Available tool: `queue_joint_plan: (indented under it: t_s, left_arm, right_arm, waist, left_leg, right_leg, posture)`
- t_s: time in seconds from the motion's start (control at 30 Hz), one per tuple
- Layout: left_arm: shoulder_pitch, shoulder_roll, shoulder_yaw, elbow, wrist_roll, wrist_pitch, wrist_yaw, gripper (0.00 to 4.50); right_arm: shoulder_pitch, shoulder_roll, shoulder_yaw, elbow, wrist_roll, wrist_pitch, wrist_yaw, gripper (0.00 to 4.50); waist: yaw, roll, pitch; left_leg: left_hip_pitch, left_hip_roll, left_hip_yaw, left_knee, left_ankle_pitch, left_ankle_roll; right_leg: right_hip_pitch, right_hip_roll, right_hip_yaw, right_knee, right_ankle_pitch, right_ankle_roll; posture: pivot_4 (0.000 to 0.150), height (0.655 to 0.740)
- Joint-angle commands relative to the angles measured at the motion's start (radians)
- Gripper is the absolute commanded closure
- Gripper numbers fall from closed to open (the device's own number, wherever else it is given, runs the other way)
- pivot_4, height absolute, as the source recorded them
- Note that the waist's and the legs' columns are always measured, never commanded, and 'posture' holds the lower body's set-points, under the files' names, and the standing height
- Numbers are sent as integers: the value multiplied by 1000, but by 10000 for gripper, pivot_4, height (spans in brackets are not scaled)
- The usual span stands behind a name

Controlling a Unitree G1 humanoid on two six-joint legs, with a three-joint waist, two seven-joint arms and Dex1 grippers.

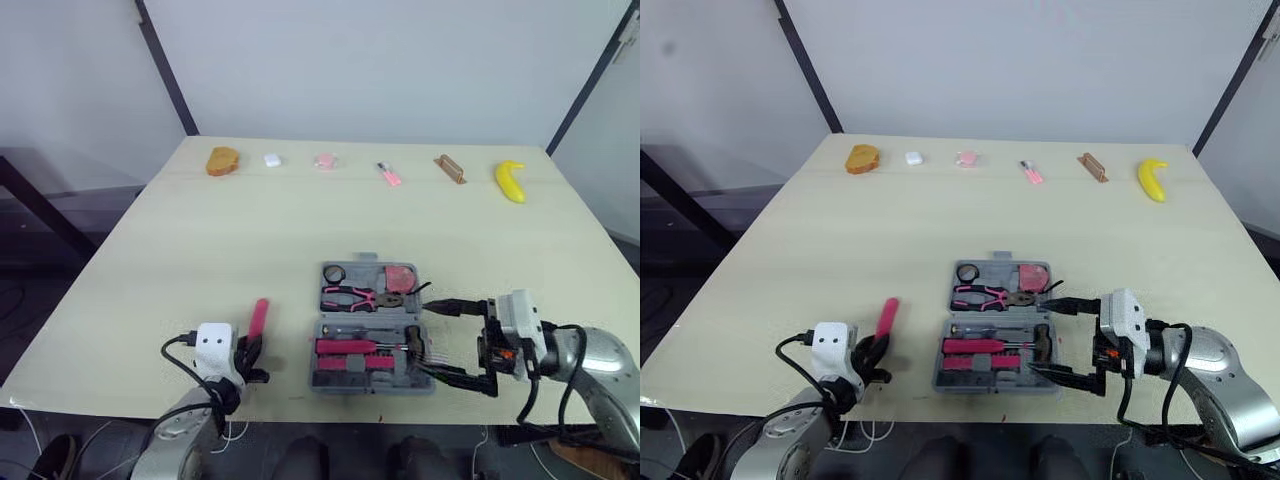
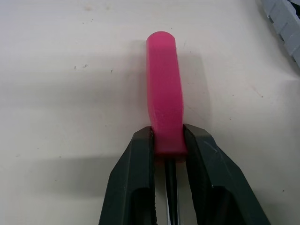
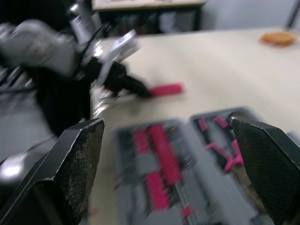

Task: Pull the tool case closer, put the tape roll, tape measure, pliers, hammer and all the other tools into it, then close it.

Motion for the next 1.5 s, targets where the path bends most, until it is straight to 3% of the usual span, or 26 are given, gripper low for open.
queue_joint_plan:
  t_s: [0.03,0.2,0.37,0.43,0.63,0.77,0.83,0.97,1.07,1.27,1.5]
  left_arm:
    - [-15,-1,16,-19,-10,-3,0,24993]
    - [-14,-7,34,-78,-32,16,12,235]
    - [-17,55,48,-225,-41,122,16,235]
    - [-69,129,51,-222,-44,118,-44,235]
    - [-204,484,-15,-6,35,-54,-381,235]
    - [-316,629,-104,164,45,-249,-650,235]
    - [-400,688,-162,275,49,-400,-849,235]
    - [-590,723,-264,543,81,-673,-1136,235]
    - [-781,760,-437,786,109,-949,-1380,235]
    - [-1016,834,-848,968,-9,-1211,-1405,235]
    - [-1320,724,-1201,1258,83,-1542,-1405,235]
  right_arm:
    - [9,-3,-18,-14,14,-33,22,0]
    - [23,-9,-35,6,8,-59,36,0]
    - [43,-25,-55,35,-11,-91,46,0]
    - [42,-19,-50,39,-15,-96,40,0]
    - [30,-5,-26,47,-28,-104,33,0]
    - [19,0,-29,60,-33,-109,36,0]
    - [22,-1,-30,63,-34,-110,37,0]
    - [13,-4,-27,70,-36,-108,39,0]
    - [8,-5,-36,69,-33,-107,32,0]
    - [46,-14,-52,74,-21,-109,45,0]
    - [52,-22,-68,83,-7,-103,53,0]
  waist:
    - [-1,0,0]
    - [-2,0,0]
    - [-2,0,0]
    - [1,0,0]
    - [-2,1,1]
    - [-2,4,3]
    - [2,4,3]
    - [9,5,4]
    - [14,5,5]
    - [15,4,5]
    - [25,3,6]
  left_leg:
    - [0,0,0,0,0,0]
    - [0,0,0,0,0,0]
    - [0,0,0,0,0,0]
    - [0,0,0,0,0,0]
    - [1,0,1,0,0,0]
    - [1,0,3,-1,0,0]
    - [0,0,4,-1,0,0]
    - [-1,0,6,-1,0,0]
    - [-2,0,6,-1,0,0]
    - [-4,1,6,0,0,0]
    - [-5,1,6,3,0,0]
  right_leg:
    - [0,0,0,0,0,0]
    - [0,1,0,0,0,0]
    - [0,1,0,0,0,0]
    - [0,1,0,0,0,0]
    - [0,3,0,1,0,-1]
    - [0,3,1,-1,0,-1]
    - [0,3,1,-2,0,0]
    - [0,3,-1,-3,0,0]
    - [-1,4,-1,-3,0,0]
    - [-2,5,1,-4,0,0]
    - [-1,5,0,-3,0,0]
  posture:
    - [1500,7400]
    - [1500,7400]
    - [1500,7400]
    - [1500,7400]
    - [1500,7400]
    - [1500,7400]
    - [1500,7400]
    - [1500,7400]
    - [1500,7400]
    - [1500,7400]
    - [1500,7400]
